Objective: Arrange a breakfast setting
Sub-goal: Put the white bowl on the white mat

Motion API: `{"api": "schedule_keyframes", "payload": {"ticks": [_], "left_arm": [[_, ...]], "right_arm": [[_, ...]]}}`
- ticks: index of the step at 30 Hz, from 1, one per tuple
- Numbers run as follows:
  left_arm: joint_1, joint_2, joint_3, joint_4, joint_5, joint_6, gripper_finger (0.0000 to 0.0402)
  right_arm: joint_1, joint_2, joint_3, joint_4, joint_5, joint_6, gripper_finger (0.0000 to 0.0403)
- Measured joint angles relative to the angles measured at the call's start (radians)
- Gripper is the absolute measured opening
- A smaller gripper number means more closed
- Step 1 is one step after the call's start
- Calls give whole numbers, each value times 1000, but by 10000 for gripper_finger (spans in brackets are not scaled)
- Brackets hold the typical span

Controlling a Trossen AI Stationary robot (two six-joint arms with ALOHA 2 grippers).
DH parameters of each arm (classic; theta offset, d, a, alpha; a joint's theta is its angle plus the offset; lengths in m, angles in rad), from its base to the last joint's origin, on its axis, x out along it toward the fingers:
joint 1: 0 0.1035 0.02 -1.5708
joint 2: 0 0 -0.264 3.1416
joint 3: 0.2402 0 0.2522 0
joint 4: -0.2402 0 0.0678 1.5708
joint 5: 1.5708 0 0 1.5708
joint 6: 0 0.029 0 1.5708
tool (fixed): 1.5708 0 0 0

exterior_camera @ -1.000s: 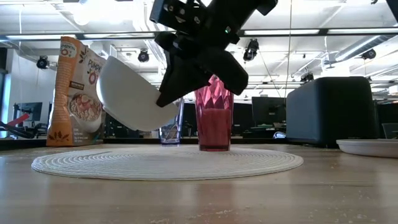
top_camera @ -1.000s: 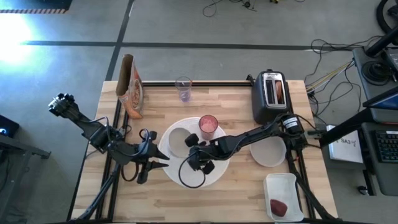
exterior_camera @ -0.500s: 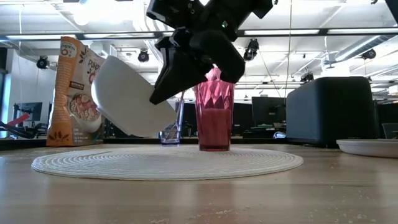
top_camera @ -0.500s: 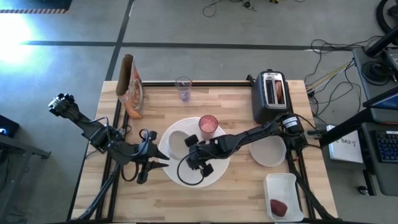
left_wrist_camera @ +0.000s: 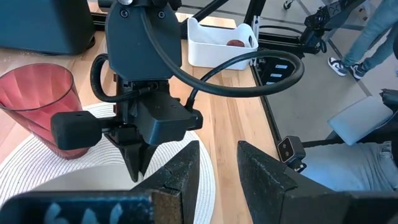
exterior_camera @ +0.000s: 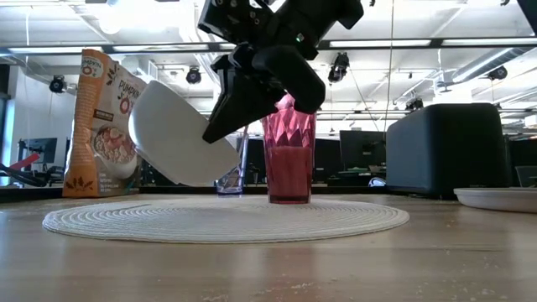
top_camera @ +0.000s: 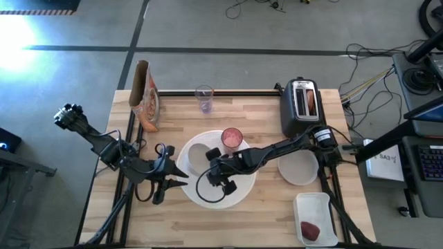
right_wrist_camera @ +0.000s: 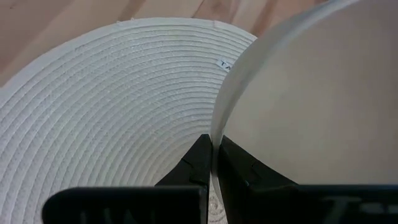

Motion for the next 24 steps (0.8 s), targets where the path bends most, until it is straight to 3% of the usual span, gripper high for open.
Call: {"api": "schedule_keyframes", "payload": {"ticks": [11, 24], "left_arm": [[0, 0, 0, -1, 0, 0, 91], [0, 0, 0, -5, 0, 0, 91]], "right_arm": [[-2, 29, -2, 48, 3, 20, 9], [-25, 19, -1, -36, 10, 99, 9]]}}
